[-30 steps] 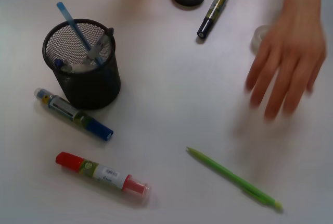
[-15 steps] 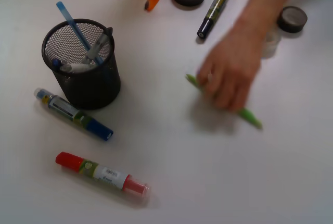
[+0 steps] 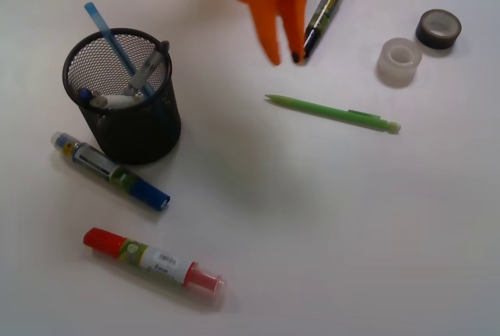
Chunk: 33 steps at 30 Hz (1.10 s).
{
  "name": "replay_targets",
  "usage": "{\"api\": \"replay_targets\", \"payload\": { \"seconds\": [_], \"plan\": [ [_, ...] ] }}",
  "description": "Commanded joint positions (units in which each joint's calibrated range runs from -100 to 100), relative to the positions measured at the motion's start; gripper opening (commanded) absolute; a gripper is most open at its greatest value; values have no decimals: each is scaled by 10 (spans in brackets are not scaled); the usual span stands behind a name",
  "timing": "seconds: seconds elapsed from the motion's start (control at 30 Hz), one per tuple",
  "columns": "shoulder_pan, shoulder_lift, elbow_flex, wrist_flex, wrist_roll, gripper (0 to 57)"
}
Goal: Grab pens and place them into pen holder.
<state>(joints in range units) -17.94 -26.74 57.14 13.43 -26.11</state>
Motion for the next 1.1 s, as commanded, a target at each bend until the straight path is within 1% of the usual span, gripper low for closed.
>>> {"api": "replay_targets", "payload": {
  "seconds": [0.0,0.17,0.43,1.07],
  "plan": [
    [-27,-42,-92,236,25,169],
    [-36,-4,-132,332,28,169],
    [-45,196,-286,400,30,169],
    [-66,482,-530,433,49,166]
  ]
}}
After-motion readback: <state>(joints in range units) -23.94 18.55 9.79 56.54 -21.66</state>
